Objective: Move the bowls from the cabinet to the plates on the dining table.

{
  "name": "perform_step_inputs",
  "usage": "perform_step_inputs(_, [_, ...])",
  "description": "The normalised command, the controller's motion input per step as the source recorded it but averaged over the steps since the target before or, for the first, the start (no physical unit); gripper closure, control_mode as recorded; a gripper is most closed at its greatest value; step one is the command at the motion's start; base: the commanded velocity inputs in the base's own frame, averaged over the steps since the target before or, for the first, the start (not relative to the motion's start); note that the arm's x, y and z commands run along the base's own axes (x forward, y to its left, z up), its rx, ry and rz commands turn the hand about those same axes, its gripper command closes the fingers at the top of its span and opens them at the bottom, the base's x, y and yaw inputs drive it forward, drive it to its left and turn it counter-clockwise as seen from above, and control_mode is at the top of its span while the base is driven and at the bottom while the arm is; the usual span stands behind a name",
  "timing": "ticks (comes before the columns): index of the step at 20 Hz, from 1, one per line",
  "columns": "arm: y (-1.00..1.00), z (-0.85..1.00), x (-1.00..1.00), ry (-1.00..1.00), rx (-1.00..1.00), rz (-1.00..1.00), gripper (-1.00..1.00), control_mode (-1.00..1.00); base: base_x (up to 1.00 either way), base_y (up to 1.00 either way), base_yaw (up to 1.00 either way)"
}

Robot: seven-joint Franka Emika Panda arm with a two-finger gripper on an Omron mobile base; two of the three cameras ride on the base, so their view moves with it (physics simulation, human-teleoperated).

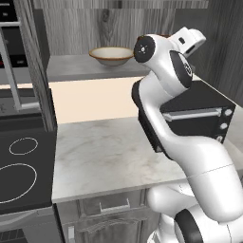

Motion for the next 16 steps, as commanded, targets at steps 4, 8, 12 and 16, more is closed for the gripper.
perform_step_inputs(4, [-0.01, 0.08, 0.13, -0.03, 0.0, 0.0, -1.0, -1.0, 0.0, 0.0, 0.0])
perform_step_inputs(8, [-0.08, 0.1, 0.06, 0.0, 0.0, 0.02, -1.0, -1.0, 0.0, 0.0, 0.0])
perform_step_inputs(12, [-0.1, 0.04, 0.08, 0.0, 0.0, 0.06, -1.0, -1.0, 0.0, 0.0, 0.0])
perform_step_inputs(16, [-0.11, 0.0, 0.13, 0.0, 0.0, 0.07, -1.0, -1.0, 0.0, 0.0, 0.0])
